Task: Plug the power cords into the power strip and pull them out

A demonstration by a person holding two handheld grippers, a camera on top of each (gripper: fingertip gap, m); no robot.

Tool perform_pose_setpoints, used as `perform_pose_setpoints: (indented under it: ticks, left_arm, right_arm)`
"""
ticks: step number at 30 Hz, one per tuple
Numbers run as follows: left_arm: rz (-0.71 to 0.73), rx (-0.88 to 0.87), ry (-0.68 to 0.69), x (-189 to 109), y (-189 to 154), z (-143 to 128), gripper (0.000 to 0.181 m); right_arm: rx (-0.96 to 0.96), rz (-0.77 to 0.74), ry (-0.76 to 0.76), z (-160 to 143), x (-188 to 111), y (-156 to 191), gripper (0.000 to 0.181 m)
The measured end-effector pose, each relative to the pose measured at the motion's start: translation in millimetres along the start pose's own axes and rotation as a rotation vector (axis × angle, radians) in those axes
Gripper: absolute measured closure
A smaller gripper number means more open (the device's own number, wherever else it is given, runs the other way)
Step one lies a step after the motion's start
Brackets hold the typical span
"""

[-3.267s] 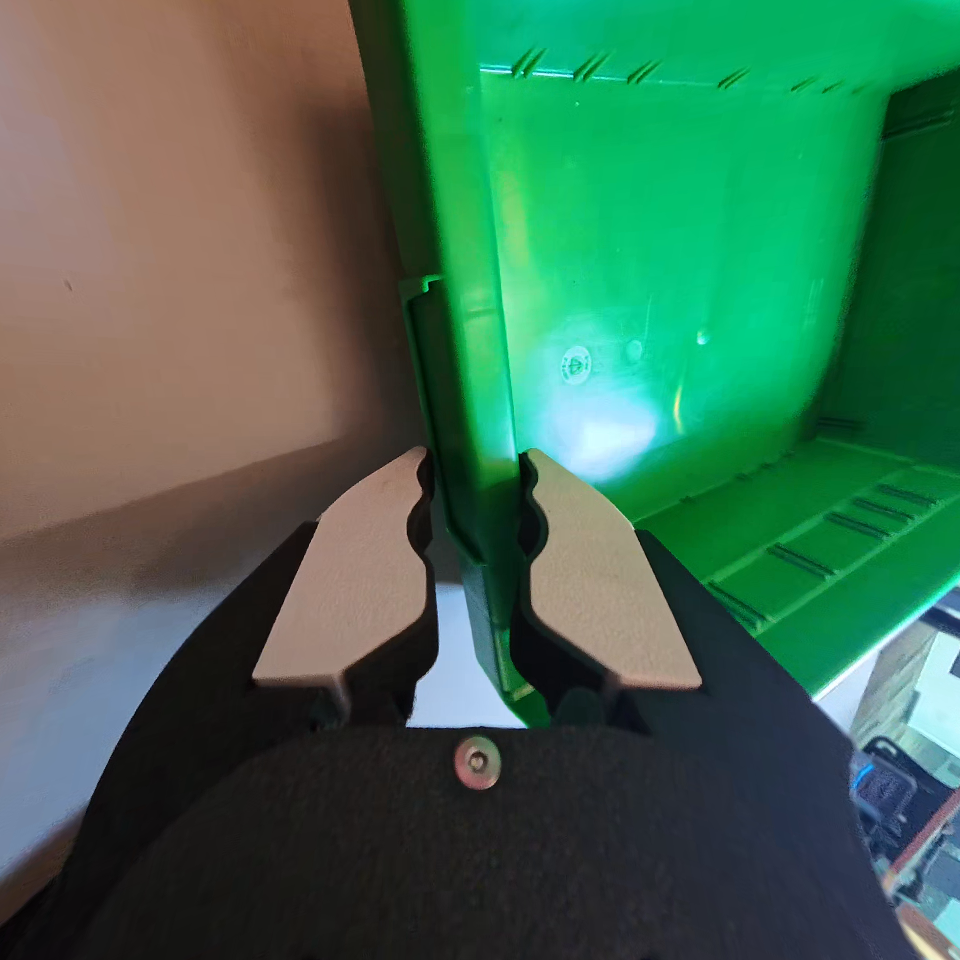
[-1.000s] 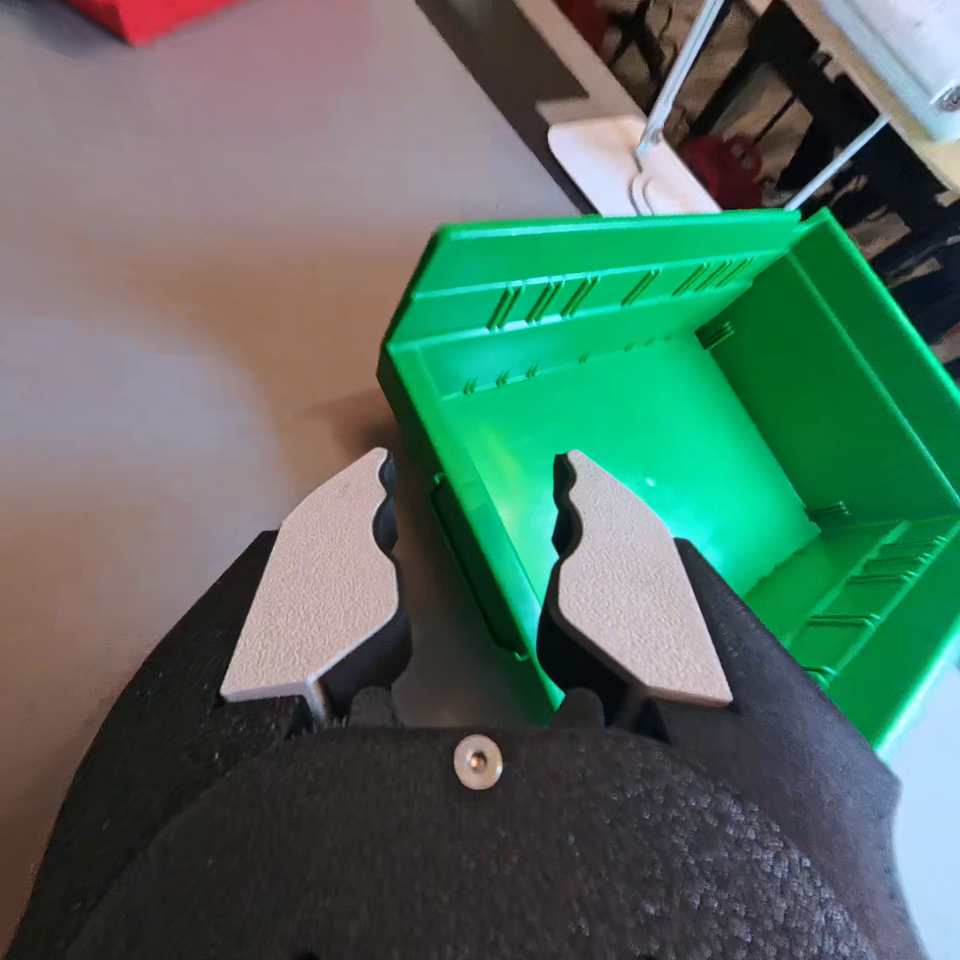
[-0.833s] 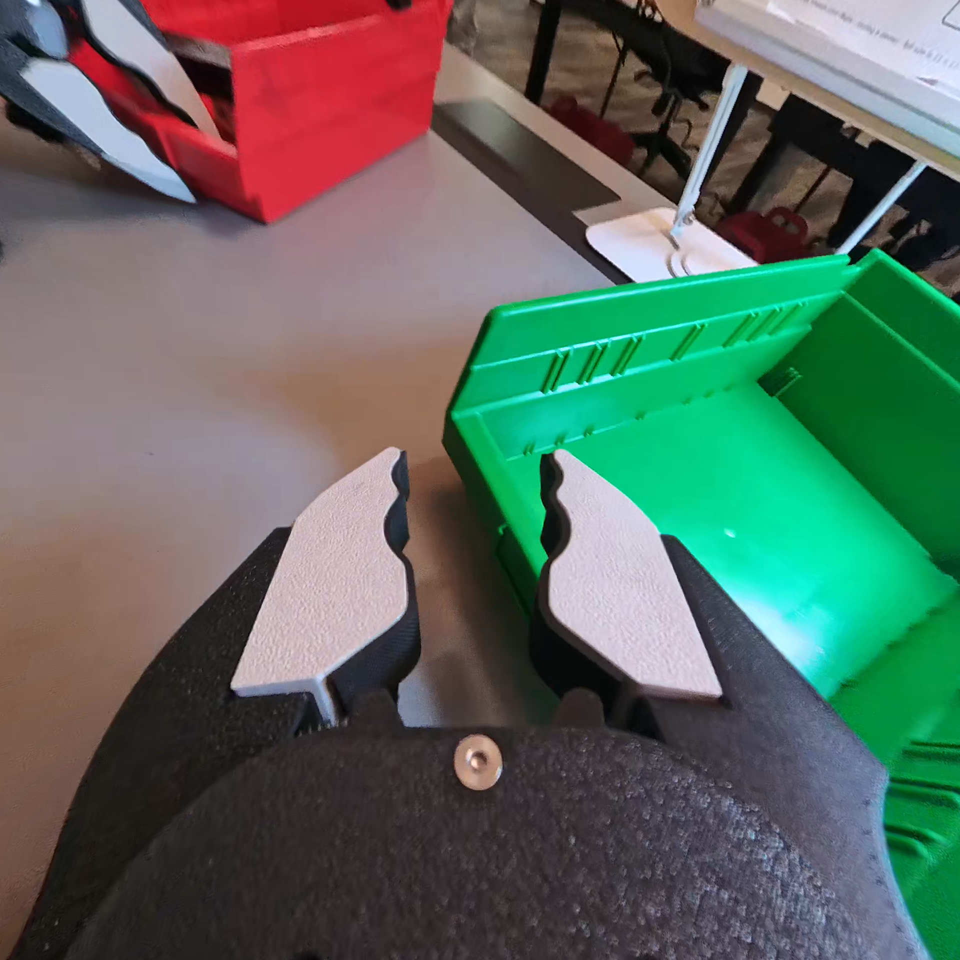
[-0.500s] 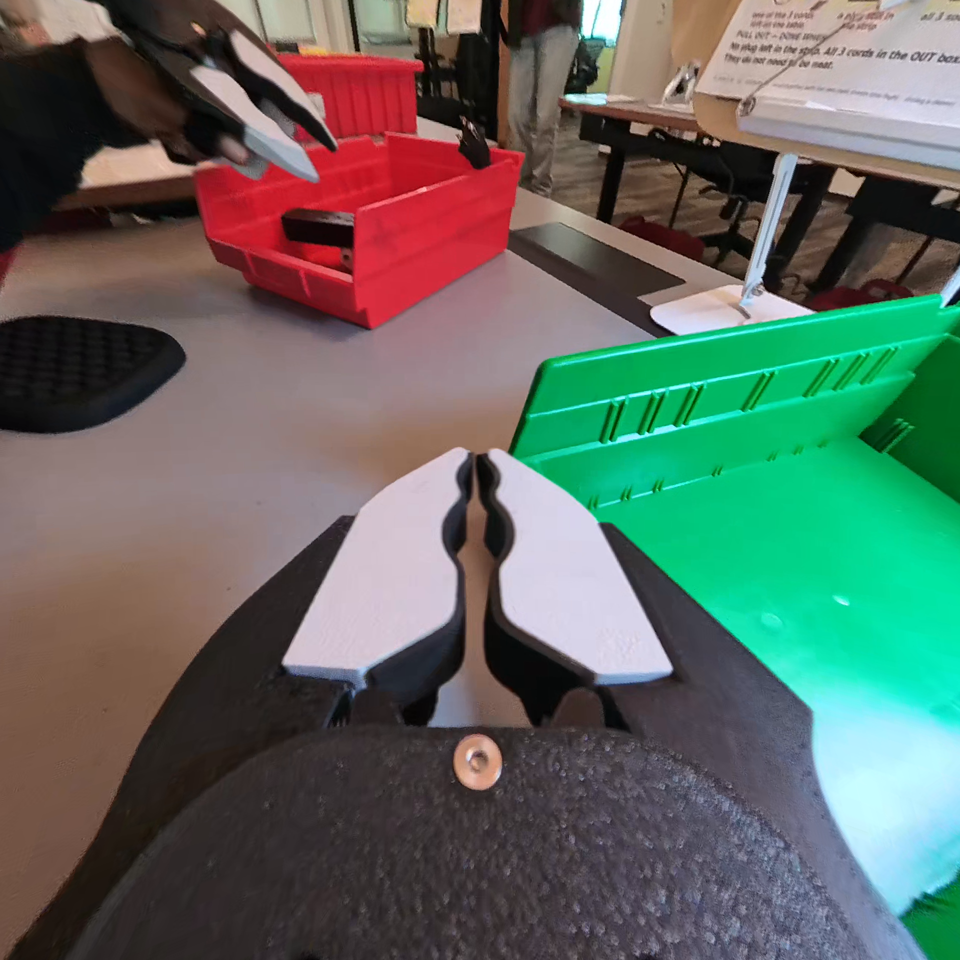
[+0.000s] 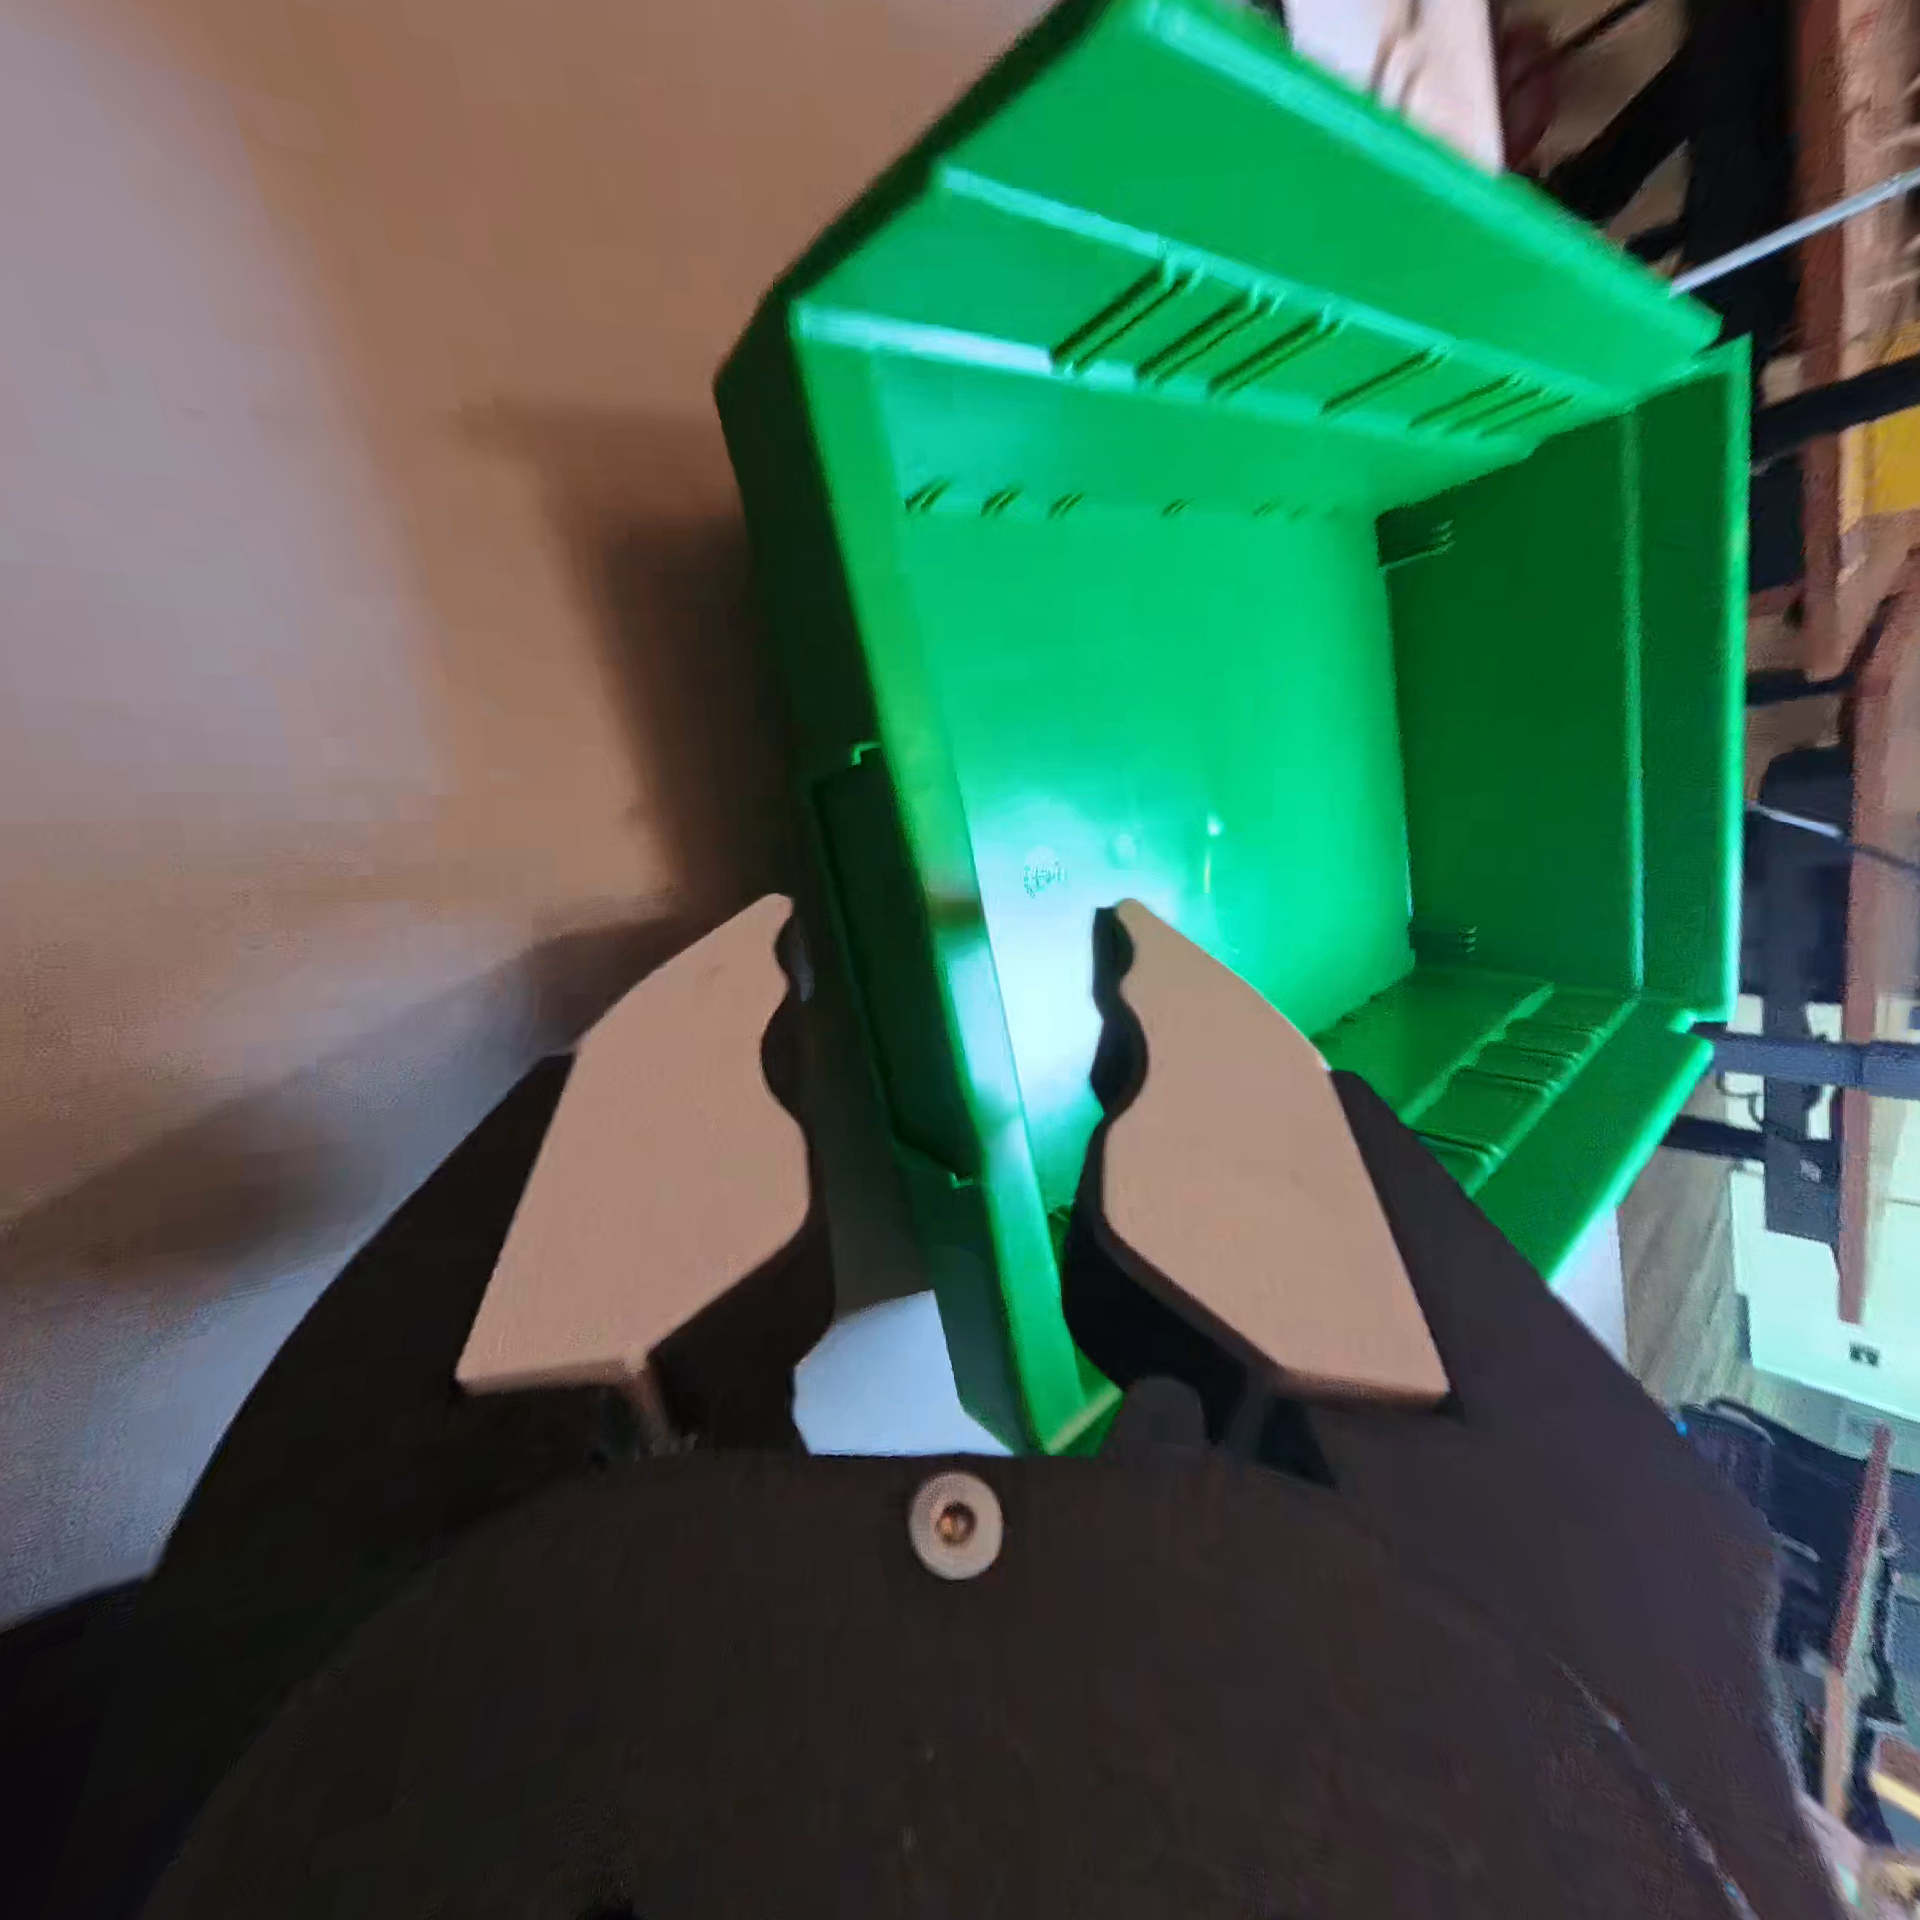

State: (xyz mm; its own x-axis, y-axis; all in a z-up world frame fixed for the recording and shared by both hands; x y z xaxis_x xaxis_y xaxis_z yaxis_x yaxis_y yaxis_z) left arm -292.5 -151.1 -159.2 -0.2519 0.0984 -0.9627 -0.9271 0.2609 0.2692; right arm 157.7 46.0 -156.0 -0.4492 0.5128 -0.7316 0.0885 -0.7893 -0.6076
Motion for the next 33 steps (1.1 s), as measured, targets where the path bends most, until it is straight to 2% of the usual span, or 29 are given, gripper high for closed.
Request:
perform_pose_setpoints:
  ticks: [2, 3, 6, 15, 22, 26, 30, 33]
  left_arm:
    - [0.003, 0.011, 0.015, 2.6, 1.2, 1.3, 0.131]
    - [0.017, 0.013, 0.014, 1.8, 2.1, 2.2, 0.132]
    - [0.059, 0.03, 0.011, -0.3, 3.0, 0.8, 0.132]
    - [0.074, -0.036, -0.121, -17.6, 10.5, -4.2, 0.133]
    - [0.117, -0.072, -0.284, -56.5, 16.4, -4.4, 0.133]
    - [0.141, -0.118, -0.408, -90.8, 24.6, -6.1, 0.133]
    - [0.178, -0.13, -0.538, -131.9, 23.8, -5.2, 0.134]
    - [0.223, -0.059, -0.619, -164.6, 1.6, 4.3, 0.134]
  right_arm:
    - [-0.002, 0.038, 0.038, -3.0, 14.8, 1.8, 0.144]
    - [0.013, 0.036, 0.042, -2.8, 18.9, -0.4, 0.147]
    - [0.032, 0.022, 0.078, -6.3, 28.6, -14.4, 0.147]
    - [0.15, -0.054, 0.183, -20.6, 62.3, -61.8, 0.146]
    - [0.188, -0.132, 0.186, -21.3, 67.8, -68.4, 0.145]
    - [0.278, -0.063, 0.018, -5.1, 45.3, -62.7, 0.126]
    - [0.358, 0.049, -0.227, 16.9, 12.6, -52.6, 0.126]
    - [0.36, 0.07, -0.351, 27.1, -6.3, -43.6, 0.13]
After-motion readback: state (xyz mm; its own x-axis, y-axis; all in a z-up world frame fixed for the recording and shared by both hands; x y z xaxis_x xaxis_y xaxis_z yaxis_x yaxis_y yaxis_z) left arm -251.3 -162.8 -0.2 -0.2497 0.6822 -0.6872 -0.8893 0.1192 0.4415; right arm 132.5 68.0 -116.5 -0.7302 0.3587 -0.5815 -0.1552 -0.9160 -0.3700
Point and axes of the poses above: each gripper's, where its closed fingertips meet, x out along the fingers, z out of its top, y = z × x across the jaws, the point moved 5 cm from there along -x, back along the fingers, and after that the axes turned 6 degrees about y, right-handed, at the moved point
